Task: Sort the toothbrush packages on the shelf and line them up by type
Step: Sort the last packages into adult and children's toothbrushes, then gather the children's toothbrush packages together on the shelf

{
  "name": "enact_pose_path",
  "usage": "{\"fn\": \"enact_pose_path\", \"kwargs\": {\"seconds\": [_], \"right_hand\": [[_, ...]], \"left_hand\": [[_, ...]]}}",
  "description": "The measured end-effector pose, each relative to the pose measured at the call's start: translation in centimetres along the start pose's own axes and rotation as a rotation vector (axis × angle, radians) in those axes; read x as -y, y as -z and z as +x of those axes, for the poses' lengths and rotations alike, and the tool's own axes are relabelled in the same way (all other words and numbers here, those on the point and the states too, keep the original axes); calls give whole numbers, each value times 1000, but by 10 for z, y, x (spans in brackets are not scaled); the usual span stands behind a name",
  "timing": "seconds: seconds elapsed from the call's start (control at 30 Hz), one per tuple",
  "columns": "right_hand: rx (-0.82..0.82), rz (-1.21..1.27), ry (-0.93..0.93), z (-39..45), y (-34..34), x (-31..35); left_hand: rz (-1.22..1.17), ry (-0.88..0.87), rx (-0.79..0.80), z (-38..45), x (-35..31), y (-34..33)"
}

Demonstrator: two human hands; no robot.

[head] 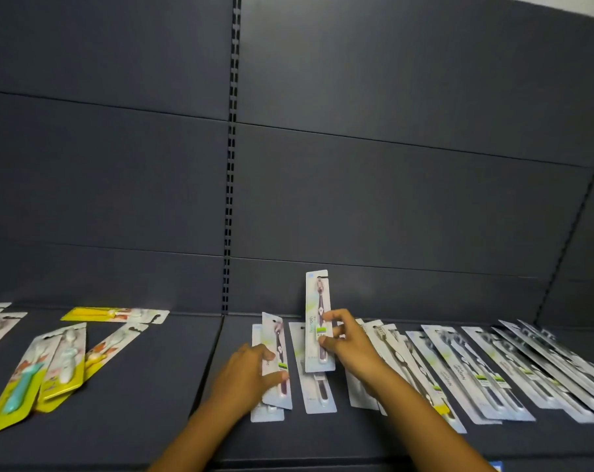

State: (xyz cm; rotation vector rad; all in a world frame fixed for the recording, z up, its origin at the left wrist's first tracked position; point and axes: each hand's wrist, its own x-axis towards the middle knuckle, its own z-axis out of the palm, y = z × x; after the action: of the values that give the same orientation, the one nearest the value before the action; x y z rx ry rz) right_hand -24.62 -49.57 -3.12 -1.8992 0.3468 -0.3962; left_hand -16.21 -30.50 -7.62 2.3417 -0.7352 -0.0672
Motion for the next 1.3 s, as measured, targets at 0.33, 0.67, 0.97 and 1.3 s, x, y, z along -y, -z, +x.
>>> {"fn": "enact_pose_path", "kwargs": {"seconds": [0.33, 0.67, 0.97, 1.3], "right_hand": [[88, -91, -68, 5, 0, 2], [233, -354, -64, 8, -11, 1], [198, -841, 22, 7, -19, -2], [187, -1010, 138, 4, -20, 35]], "left_hand": [[117, -69, 53, 15, 4, 18], [740, -67, -86, 48, 14, 72], [694, -31, -82, 35, 20, 79], [580, 32, -137, -11, 15, 109]]}}
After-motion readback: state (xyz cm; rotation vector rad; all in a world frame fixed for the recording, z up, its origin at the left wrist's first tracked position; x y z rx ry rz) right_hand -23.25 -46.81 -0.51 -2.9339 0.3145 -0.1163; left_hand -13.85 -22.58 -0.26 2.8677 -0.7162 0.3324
